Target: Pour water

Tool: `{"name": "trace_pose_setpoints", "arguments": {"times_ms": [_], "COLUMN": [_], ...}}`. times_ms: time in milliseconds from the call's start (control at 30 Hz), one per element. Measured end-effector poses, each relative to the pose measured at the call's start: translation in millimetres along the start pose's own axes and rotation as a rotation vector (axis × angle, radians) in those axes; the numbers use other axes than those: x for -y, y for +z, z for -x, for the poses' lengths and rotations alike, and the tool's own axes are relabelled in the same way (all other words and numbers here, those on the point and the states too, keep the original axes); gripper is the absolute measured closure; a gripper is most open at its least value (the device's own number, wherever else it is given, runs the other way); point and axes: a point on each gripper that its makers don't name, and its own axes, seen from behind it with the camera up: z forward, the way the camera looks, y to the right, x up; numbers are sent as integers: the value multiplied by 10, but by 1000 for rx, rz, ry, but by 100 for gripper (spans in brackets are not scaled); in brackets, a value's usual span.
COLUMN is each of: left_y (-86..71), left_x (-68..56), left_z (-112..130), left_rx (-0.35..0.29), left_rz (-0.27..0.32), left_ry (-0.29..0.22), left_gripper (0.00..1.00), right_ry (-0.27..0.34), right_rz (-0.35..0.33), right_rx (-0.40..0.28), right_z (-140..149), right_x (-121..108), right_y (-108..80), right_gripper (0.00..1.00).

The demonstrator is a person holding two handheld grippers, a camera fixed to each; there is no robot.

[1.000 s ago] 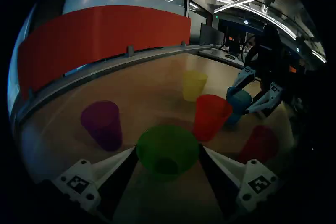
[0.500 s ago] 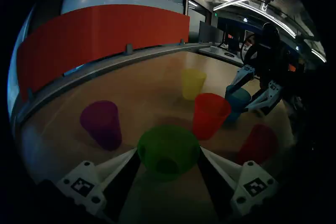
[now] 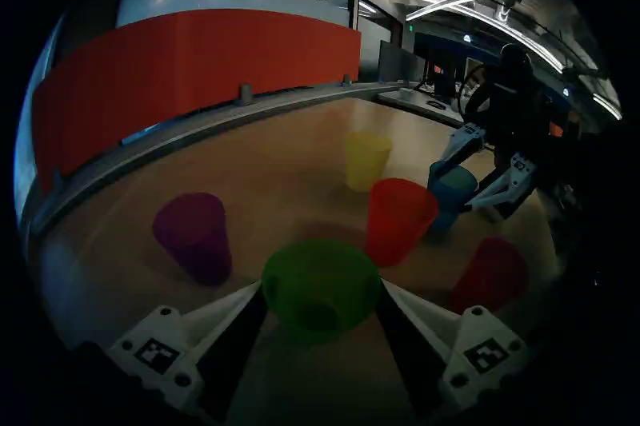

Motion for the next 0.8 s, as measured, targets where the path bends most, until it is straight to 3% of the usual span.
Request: {"name": "trace_pose_setpoints", "arguments": {"times_ms": [467,800], "left_y": [-114,-361], "left_x": [-40,-80], "left_z": [-186,-502], "left_rx": [-46,-112], "left_rz": [-1,-15], "left_ry": [-9,1], "left_gripper": [13,13], "right_ry": [4,6], "right_rz": [2,16], "right_rx": [-36,-89], "right_z": [-155,-436], "right_x": [24,16], "right_y": [-101,-298], "right_gripper": [10,10]}}
